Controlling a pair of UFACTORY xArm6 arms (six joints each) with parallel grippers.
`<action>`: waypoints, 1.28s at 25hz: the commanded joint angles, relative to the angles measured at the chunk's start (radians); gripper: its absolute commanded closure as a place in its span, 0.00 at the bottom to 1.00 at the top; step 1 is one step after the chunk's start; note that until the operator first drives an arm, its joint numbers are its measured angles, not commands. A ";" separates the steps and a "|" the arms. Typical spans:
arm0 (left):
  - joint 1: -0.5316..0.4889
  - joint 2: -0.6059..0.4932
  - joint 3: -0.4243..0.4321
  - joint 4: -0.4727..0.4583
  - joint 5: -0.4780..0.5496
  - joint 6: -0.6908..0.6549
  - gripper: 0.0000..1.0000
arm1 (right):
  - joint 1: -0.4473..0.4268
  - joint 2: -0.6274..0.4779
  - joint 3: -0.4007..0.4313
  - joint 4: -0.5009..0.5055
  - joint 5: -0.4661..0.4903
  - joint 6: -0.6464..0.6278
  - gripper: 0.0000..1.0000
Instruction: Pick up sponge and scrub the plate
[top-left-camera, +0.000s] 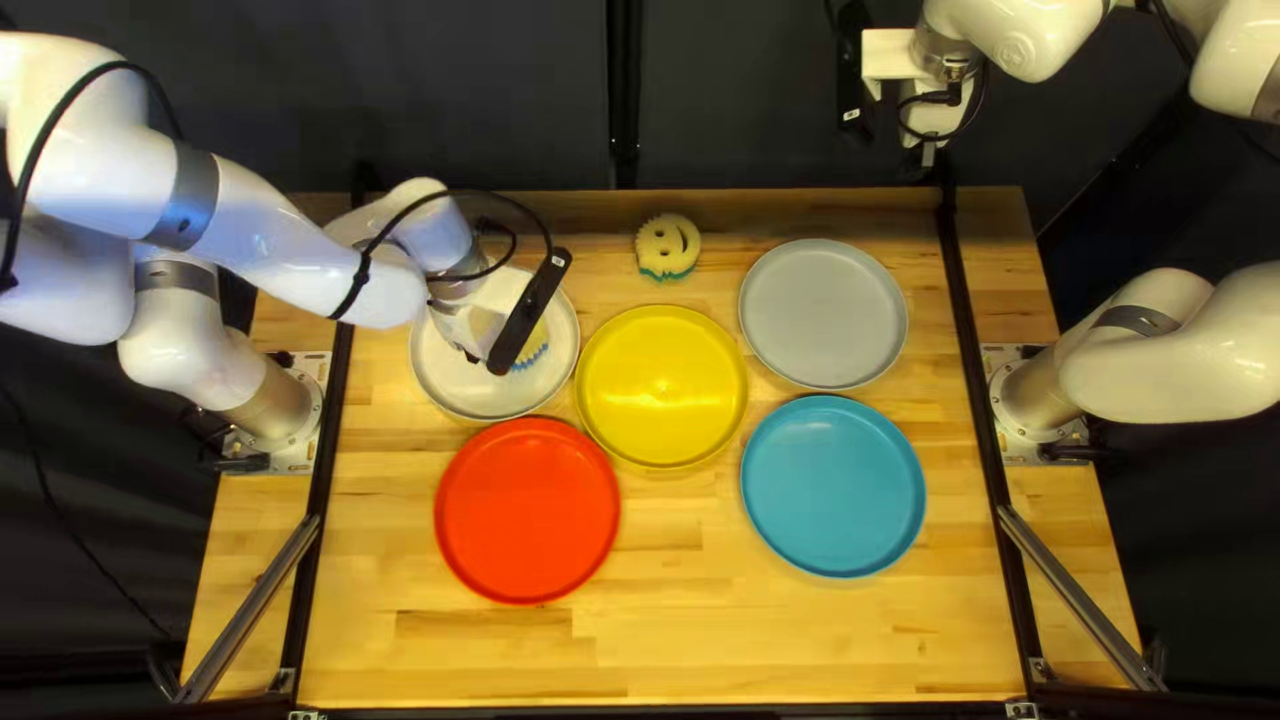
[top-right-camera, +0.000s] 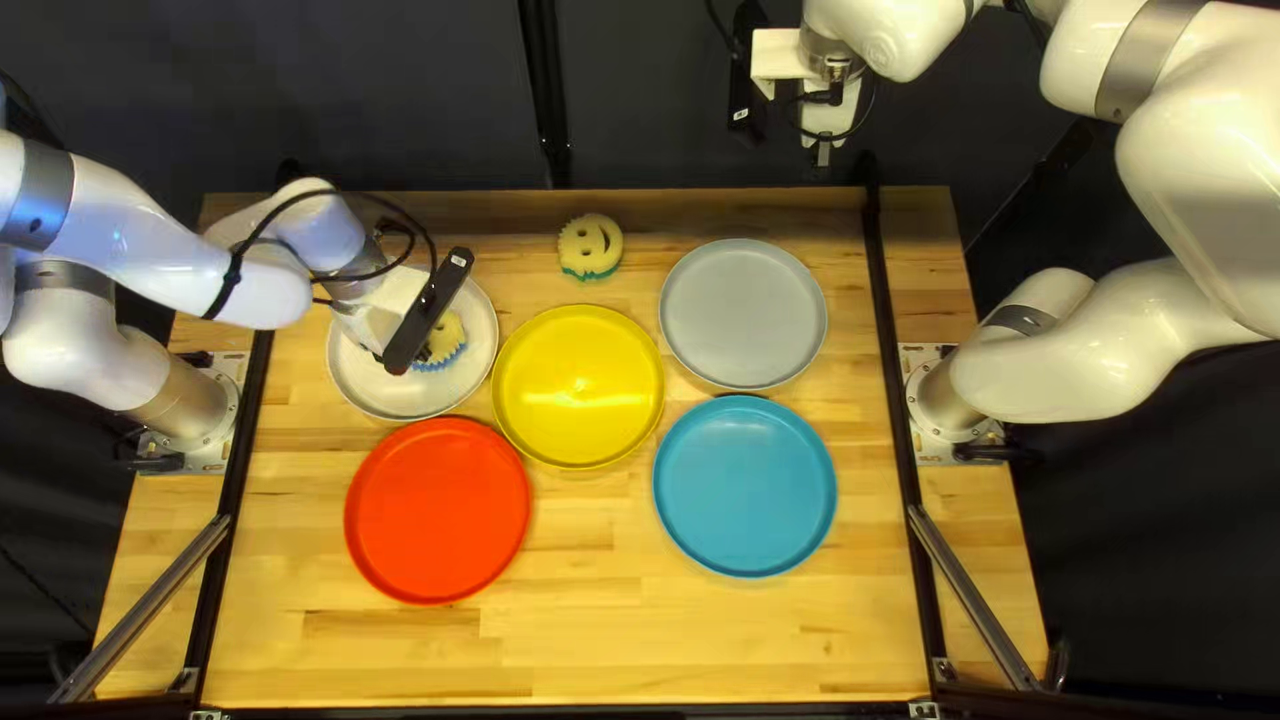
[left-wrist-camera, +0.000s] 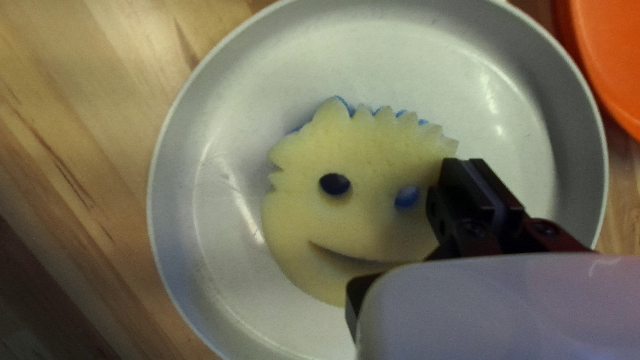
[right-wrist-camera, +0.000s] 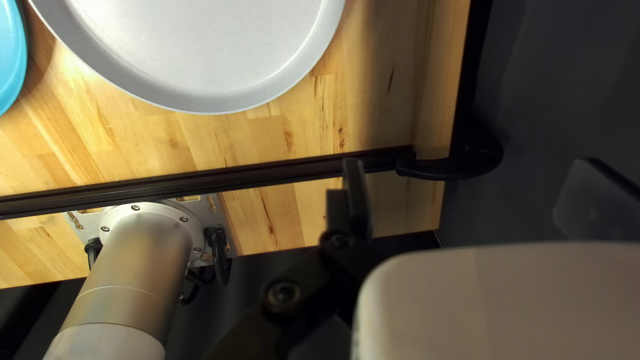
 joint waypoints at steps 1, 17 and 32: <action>-0.012 0.006 -0.013 0.006 0.008 -0.018 1.00 | 0.000 0.000 0.000 0.000 0.000 0.000 0.00; -0.202 0.111 -0.084 0.003 -0.084 -0.131 1.00 | 0.000 0.000 0.000 0.000 0.000 0.000 0.00; -0.008 0.041 -0.008 0.033 -0.008 -0.021 1.00 | 0.000 0.000 0.000 0.000 0.000 0.000 0.00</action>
